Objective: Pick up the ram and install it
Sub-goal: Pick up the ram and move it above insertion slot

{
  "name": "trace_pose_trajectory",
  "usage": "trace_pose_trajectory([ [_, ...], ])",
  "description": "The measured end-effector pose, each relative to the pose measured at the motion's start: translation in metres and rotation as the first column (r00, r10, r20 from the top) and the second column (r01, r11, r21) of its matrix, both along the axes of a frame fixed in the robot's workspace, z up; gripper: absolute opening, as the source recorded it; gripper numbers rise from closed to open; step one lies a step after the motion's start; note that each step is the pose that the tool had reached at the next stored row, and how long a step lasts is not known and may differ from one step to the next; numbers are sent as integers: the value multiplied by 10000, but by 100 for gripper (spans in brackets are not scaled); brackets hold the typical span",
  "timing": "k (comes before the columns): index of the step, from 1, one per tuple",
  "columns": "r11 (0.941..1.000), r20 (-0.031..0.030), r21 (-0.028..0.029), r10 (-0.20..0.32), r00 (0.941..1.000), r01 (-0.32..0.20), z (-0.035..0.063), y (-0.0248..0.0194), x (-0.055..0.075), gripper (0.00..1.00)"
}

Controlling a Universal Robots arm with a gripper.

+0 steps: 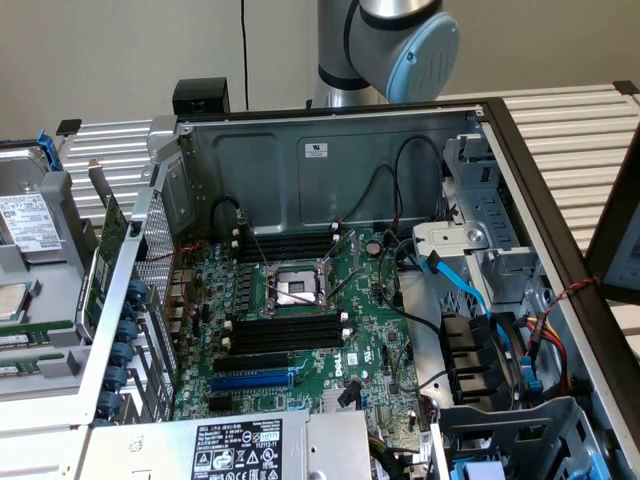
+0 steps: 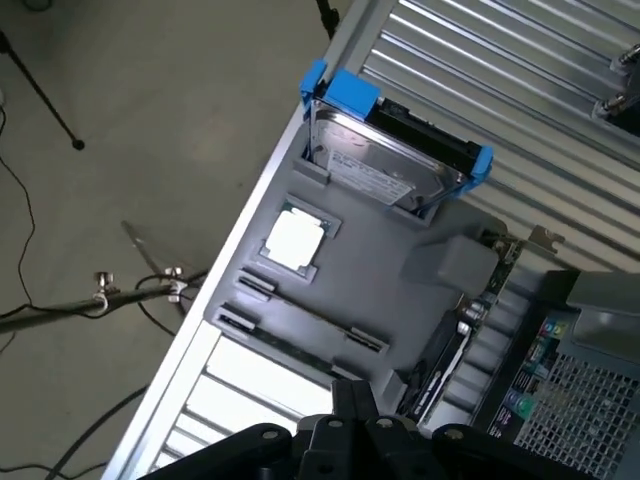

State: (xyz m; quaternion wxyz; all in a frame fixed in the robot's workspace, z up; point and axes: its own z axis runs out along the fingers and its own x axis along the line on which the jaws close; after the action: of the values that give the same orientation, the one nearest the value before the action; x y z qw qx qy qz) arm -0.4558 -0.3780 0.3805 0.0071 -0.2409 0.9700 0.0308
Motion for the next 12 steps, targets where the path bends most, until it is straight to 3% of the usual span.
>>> trace_pose_trajectory([
  [6, 9941, 0, 2, 1089, 9941, -1089, -3, 0, 0, 11],
  [12, 9764, 0, 8, 2158, 9764, -2158, -4, 0, 0, 11],
])
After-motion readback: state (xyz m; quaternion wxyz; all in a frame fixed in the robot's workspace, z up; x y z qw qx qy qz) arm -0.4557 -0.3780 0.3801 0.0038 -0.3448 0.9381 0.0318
